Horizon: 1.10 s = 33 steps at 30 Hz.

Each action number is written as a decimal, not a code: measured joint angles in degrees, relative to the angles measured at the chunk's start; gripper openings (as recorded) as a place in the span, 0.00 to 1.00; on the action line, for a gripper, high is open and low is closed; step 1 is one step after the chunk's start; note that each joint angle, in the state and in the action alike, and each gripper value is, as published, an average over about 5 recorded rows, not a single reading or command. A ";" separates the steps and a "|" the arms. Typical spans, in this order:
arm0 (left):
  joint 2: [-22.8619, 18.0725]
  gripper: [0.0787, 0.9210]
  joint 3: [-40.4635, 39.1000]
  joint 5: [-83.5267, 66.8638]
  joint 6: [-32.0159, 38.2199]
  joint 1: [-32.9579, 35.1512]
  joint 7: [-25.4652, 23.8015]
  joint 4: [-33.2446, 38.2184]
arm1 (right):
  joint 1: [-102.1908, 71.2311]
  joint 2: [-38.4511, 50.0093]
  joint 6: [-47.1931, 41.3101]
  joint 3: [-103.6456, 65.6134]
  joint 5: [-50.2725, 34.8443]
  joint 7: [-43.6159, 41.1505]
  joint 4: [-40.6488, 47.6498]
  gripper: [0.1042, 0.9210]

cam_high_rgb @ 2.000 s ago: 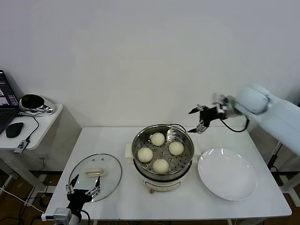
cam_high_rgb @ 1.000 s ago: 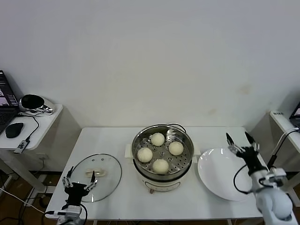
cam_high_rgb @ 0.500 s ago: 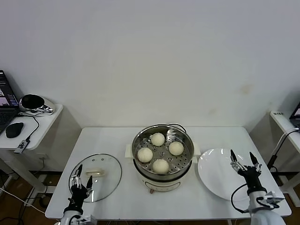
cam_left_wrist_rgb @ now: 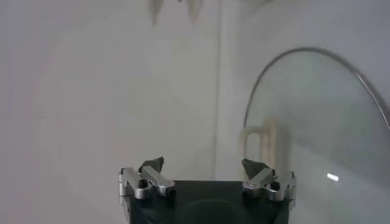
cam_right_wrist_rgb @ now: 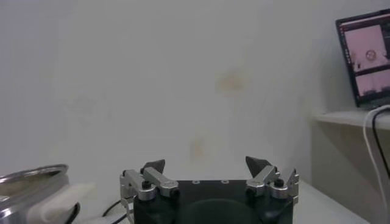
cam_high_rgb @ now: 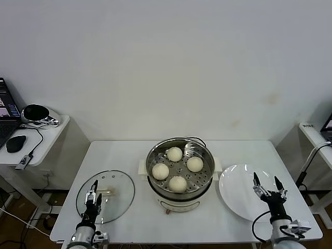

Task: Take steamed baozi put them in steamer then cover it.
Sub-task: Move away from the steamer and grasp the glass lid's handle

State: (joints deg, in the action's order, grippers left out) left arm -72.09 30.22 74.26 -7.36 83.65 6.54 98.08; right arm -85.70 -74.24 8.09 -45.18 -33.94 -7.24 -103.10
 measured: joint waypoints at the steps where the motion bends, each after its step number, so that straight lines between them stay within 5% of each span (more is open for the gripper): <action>1: 0.00 0.88 -0.10 0.33 -0.46 -0.34 -0.09 -0.32 | -0.11 -0.03 0.06 -0.04 0.04 0.03 0.02 0.88; 33: -1.18 0.88 -4.04 1.88 -8.81 -8.50 -0.90 -7.04 | -1.36 -1.65 0.92 -0.48 1.48 0.64 0.67 0.88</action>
State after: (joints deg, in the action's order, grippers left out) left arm -73.27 26.18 76.13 -16.17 75.15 5.64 91.04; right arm -87.06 -75.89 9.02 -45.65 -32.46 -6.59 -102.42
